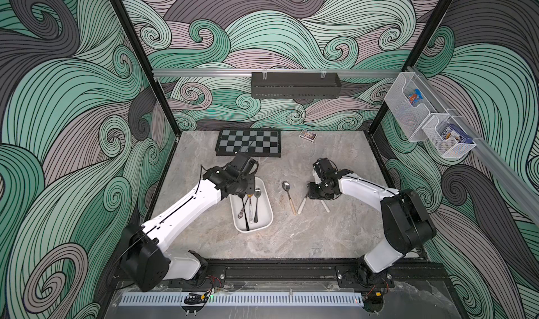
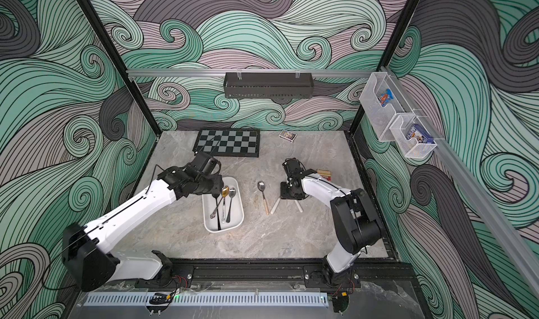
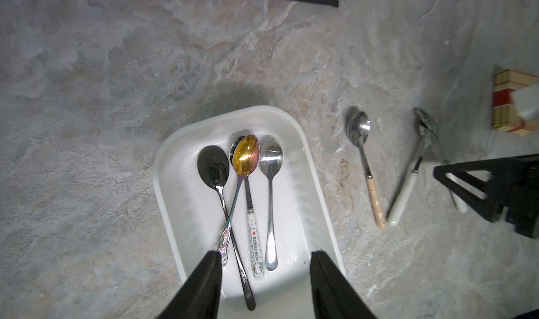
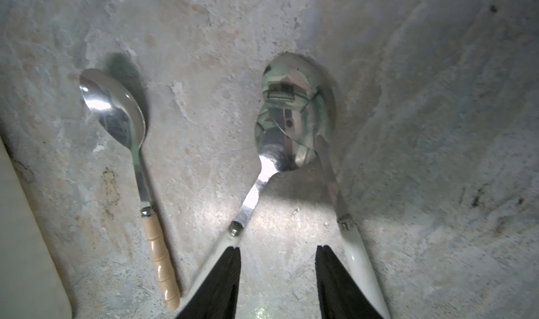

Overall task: Put the spoon into the storage box
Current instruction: Place the spoon in the storage box, then pick up the spoon from the center of the board.

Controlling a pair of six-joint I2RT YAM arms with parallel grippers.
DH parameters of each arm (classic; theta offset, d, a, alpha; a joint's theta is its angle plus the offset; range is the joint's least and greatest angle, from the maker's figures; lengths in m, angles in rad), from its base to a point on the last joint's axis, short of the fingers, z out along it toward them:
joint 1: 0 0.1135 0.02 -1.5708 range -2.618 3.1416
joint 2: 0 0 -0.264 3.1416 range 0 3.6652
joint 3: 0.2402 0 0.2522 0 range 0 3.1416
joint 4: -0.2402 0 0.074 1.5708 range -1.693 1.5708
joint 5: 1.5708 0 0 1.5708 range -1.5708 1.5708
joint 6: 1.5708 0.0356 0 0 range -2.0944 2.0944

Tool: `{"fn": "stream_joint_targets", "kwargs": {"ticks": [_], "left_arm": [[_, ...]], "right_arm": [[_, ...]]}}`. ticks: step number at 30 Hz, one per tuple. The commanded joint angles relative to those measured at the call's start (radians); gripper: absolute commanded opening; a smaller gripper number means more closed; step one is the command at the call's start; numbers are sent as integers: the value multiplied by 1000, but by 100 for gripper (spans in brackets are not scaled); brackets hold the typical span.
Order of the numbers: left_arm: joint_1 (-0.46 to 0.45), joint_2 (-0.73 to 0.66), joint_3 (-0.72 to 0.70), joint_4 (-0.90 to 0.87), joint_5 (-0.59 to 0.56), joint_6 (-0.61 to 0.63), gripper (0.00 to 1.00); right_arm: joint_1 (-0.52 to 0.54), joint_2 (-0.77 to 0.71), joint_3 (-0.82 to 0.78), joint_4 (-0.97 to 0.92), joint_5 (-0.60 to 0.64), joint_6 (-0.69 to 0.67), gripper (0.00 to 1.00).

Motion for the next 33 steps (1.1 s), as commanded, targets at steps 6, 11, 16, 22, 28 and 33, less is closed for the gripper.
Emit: {"fn": "stream_joint_targets", "kwargs": {"ticks": [6, 11, 16, 22, 28, 33], "left_arm": [[7, -249, -71, -105, -44, 54, 59], [7, -354, -108, -144, -55, 69, 60], [7, -409, -145, -150, -57, 90, 61], [6, -430, -192, -136, -51, 92, 61], [6, -446, -201, -130, -52, 95, 61], [6, -455, -205, -124, -58, 99, 61]], "right_arm": [[16, 140, 92, -36, -3, 131, 42], [23, 200, 127, -36, -8, 150, 39], [29, 234, 137, -36, -11, 160, 30], [61, 224, 146, -35, -4, 167, 16], [94, 193, 153, -39, -13, 165, 3], [132, 120, 172, -39, -21, 110, 0]]}}
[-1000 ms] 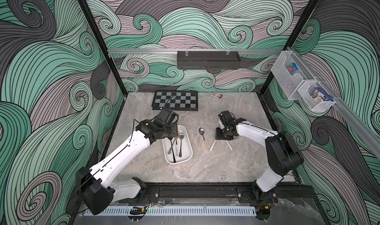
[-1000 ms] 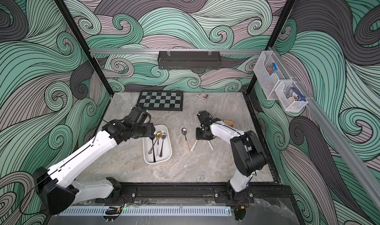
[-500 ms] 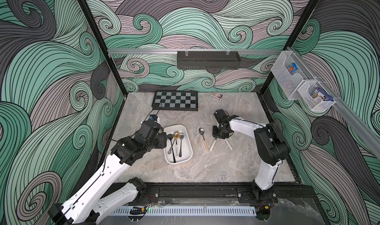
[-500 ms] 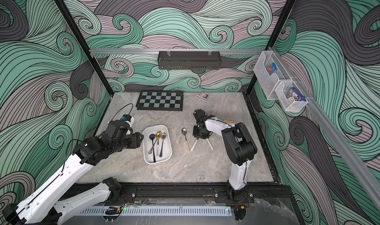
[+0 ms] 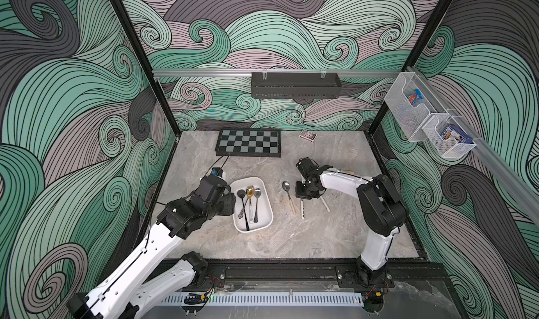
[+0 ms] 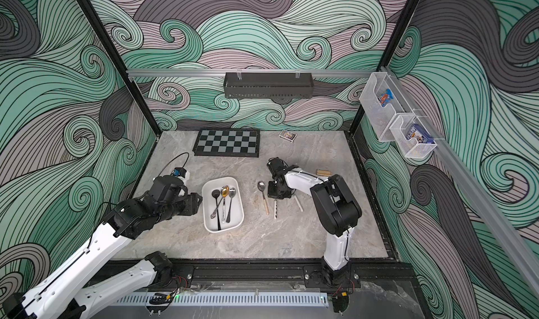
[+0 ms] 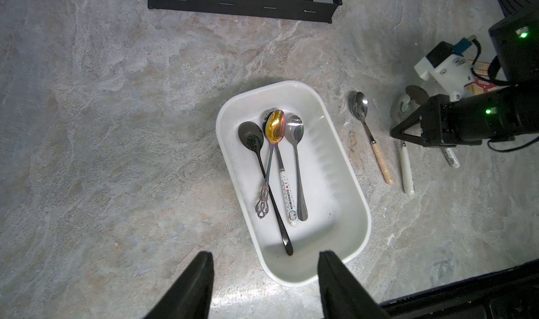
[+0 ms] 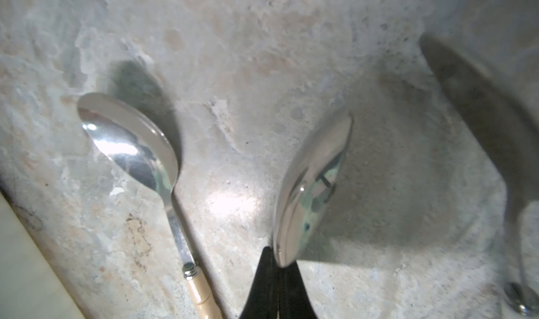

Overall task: Put the spoon into the storage box
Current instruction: Pick up the spoon from the center of the board.

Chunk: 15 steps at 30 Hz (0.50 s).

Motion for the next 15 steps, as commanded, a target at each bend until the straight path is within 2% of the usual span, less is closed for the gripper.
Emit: {"fn": "stream_joint_targets", "kwargs": {"ticks": [1, 5, 9, 15], "left_arm": [[6, -7, 2, -7, -17, 22, 61], [6, 4, 3, -12, -25, 17, 61], [7, 1, 5, -18, -44, 11, 61], [6, 6, 3, -18, -50, 9, 61]], "right_arm": [[35, -86, 33, -15, -20, -55, 0], [92, -165, 60, -15, -38, -97, 0], [139, -210, 110, -27, -82, -73, 0], [256, -128, 276, -55, -119, -53, 0]]}}
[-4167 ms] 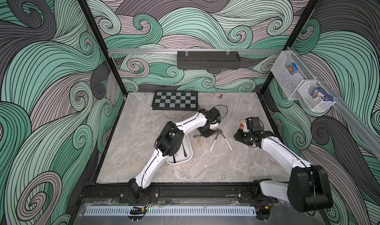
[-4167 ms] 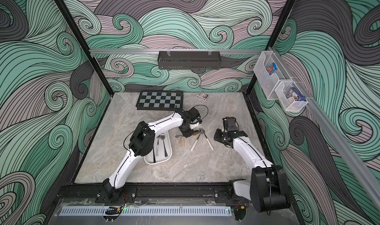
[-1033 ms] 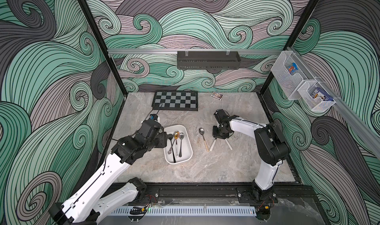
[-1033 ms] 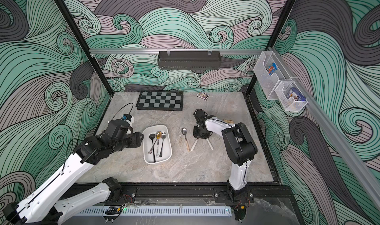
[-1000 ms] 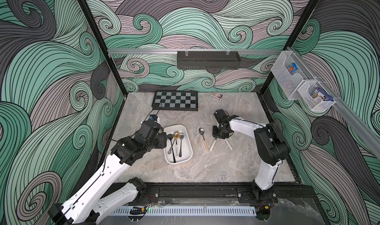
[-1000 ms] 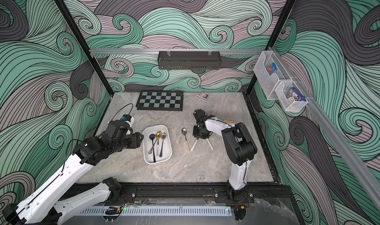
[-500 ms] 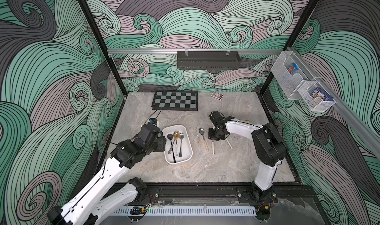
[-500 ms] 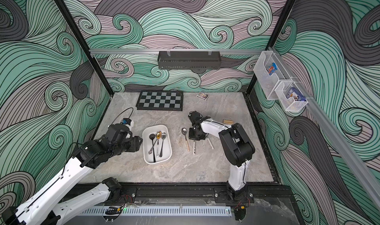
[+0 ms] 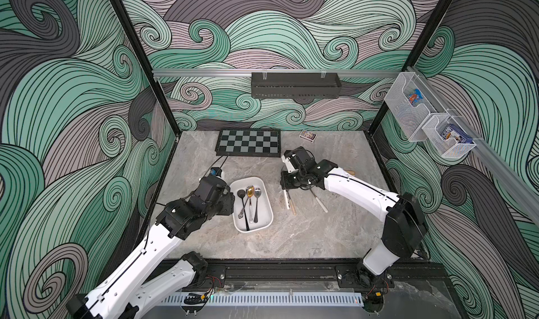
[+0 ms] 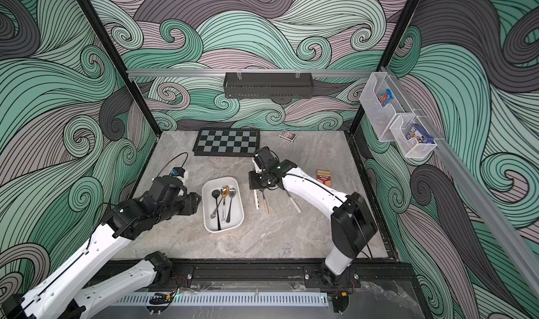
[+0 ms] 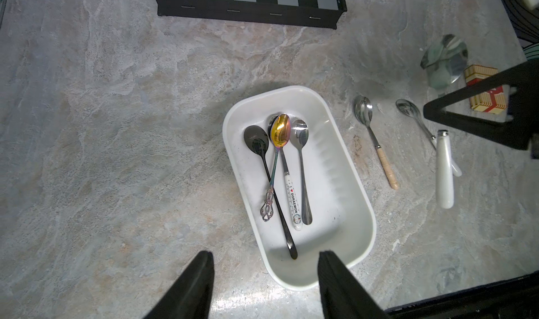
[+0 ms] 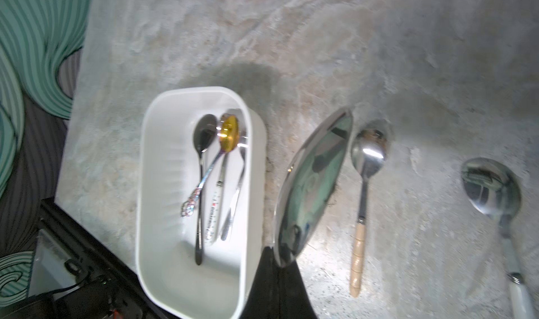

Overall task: Put the spoon into the storage box
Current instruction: Pick up the spoon from the center of the board, then place the spoon in the storage box.

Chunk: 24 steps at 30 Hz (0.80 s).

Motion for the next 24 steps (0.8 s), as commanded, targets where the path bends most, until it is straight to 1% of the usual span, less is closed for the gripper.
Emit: {"fn": "stream_joint_targets", "kwargs": {"ticks": [1, 5, 10, 17, 20, 24], "left_arm": [[6, 7, 3, -19, -22, 9, 61], [6, 9, 3, -22, -28, 6, 61], [5, 6, 2, -25, -37, 2, 61], [5, -3, 2, -29, -47, -3, 61], [4, -2, 2, -30, -48, -2, 61], [4, 0, 2, -29, -49, -3, 61]], "right_arm": [[64, 82, 92, -39, -46, 11, 0], [128, 200, 210, -78, -27, 23, 0], [175, 351, 338, -120, 4, 37, 1], [203, 471, 406, -126, 28, 43, 6], [210, 502, 421, -127, 25, 37, 10], [211, 502, 432, -126, 18, 25, 21]]}}
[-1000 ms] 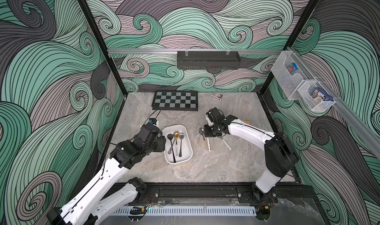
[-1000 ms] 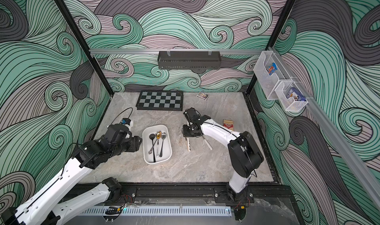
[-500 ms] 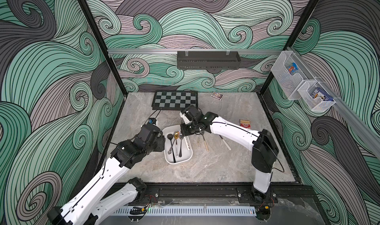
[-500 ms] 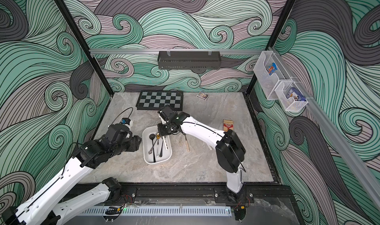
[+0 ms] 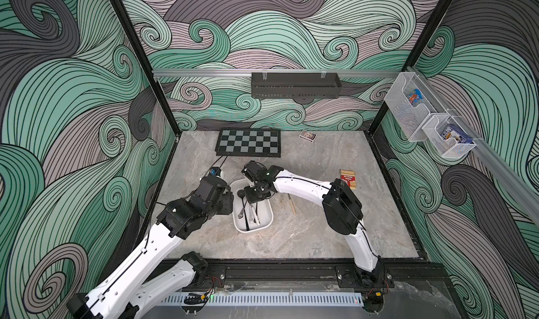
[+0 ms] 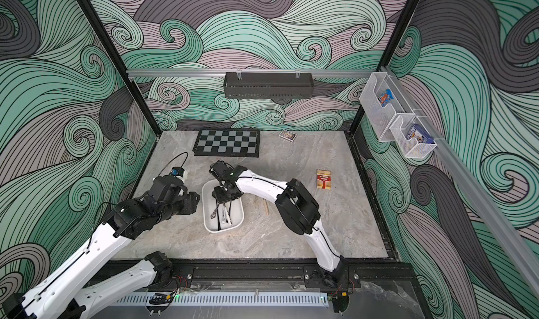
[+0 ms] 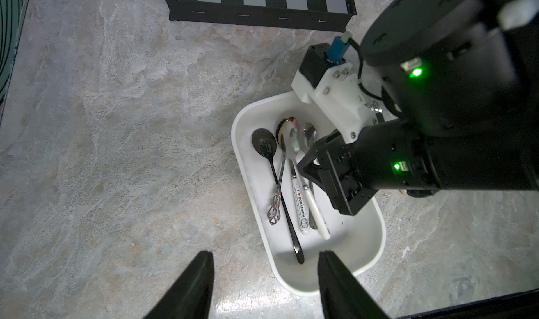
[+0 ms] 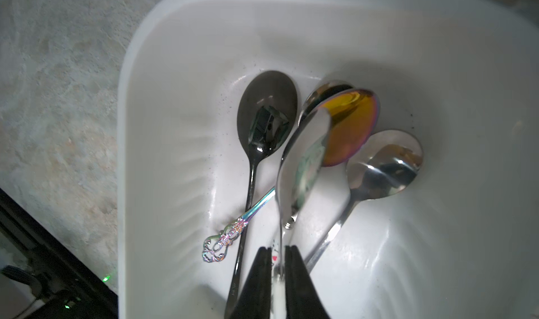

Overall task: Put the spoon into the storage box
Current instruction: Place the spoon in the storage box, then pick up the spoon from the center of the board.

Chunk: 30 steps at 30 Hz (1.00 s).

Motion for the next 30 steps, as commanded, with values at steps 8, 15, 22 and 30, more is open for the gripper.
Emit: {"fn": "stream_joint_targets", "kwargs": {"ticks": [8, 15, 22, 30], "left_arm": [[1, 5, 0, -30, -23, -5, 61], [-7, 81, 23, 17, 123, 22, 58], [-228, 372, 215, 24, 41, -92, 58], [-368, 843, 508, -18, 1, -206, 57]], "right_arm": [[-38, -223, -73, -14, 56, -69, 27], [-235, -567, -429, 30, 145, -144, 32], [-563, -813, -766, 117, 100, -193, 36], [-711, -884, -917, 180, 87, -135, 37]]}}
